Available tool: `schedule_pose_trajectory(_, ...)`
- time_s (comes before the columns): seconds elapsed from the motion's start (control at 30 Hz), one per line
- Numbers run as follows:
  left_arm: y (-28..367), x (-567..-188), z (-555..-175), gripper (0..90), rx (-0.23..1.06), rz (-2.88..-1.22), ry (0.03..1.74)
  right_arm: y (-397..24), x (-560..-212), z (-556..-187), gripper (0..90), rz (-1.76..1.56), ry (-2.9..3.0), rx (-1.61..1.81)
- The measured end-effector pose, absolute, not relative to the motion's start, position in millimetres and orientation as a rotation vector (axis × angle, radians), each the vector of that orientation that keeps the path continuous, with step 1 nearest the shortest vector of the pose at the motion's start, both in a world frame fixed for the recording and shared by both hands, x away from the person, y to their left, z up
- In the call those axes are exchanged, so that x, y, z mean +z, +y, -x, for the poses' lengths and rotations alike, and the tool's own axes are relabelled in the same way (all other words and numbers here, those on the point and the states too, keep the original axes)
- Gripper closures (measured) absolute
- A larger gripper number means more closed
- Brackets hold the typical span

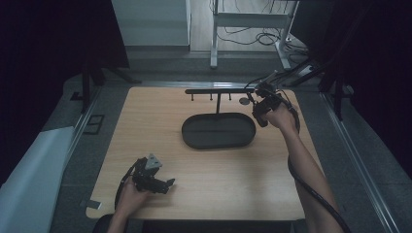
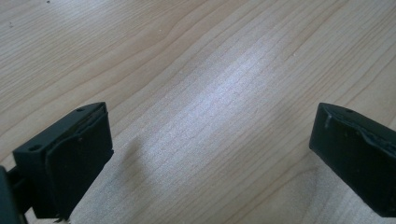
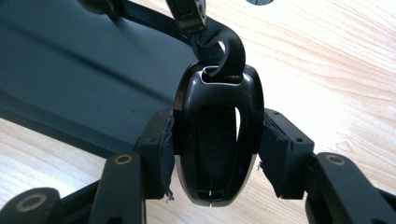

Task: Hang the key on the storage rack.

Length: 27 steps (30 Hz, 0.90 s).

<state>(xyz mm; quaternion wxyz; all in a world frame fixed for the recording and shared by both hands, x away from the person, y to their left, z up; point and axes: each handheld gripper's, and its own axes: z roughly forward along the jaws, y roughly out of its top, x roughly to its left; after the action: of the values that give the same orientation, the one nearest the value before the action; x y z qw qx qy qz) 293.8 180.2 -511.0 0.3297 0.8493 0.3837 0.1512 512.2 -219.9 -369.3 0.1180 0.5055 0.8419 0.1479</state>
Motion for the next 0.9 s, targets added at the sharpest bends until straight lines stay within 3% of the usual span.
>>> schedule_pose_trajectory(0.9,180.2,-511.4,-293.2,0.0,0.395,-2.230,1.001,-200.4,-402.5,-521.2,47.2,-1.458,2.389,0.536)
